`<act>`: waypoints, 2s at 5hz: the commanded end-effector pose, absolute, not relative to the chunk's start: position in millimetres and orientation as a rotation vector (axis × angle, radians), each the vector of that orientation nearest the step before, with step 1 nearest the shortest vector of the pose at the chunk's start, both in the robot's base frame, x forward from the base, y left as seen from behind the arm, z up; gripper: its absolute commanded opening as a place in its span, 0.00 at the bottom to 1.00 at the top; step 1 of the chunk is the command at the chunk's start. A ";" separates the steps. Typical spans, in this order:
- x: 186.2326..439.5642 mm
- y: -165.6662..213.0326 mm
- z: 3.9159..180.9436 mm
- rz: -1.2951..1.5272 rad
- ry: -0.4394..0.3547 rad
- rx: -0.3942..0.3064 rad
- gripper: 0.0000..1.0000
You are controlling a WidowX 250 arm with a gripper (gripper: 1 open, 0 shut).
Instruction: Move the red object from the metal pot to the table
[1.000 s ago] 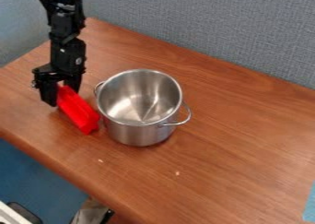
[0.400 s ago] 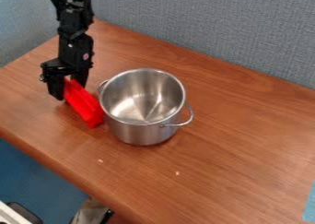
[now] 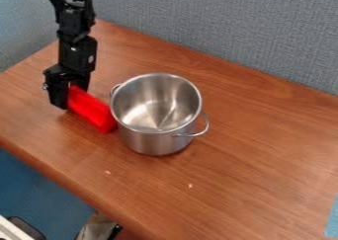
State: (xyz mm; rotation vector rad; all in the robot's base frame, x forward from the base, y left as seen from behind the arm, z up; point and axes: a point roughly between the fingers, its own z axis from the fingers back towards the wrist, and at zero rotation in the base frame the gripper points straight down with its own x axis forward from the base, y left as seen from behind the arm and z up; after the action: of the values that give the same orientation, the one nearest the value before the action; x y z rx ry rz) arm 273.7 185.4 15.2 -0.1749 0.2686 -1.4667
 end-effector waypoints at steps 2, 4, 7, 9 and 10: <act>250.3 188.7 32.5 -1.356 0.321 -0.209 0.00; 239.5 161.7 59.7 -1.438 0.313 -0.191 0.00; 204.8 101.7 107.1 -1.712 0.381 -0.125 0.00; 200.8 52.3 85.9 -1.925 0.434 -0.061 0.00; 197.5 44.6 74.9 -1.932 0.440 -0.047 0.00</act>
State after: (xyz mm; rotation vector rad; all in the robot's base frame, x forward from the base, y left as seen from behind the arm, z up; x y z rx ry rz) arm 194.6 43.6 70.0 -0.0810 0.4391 -1.9175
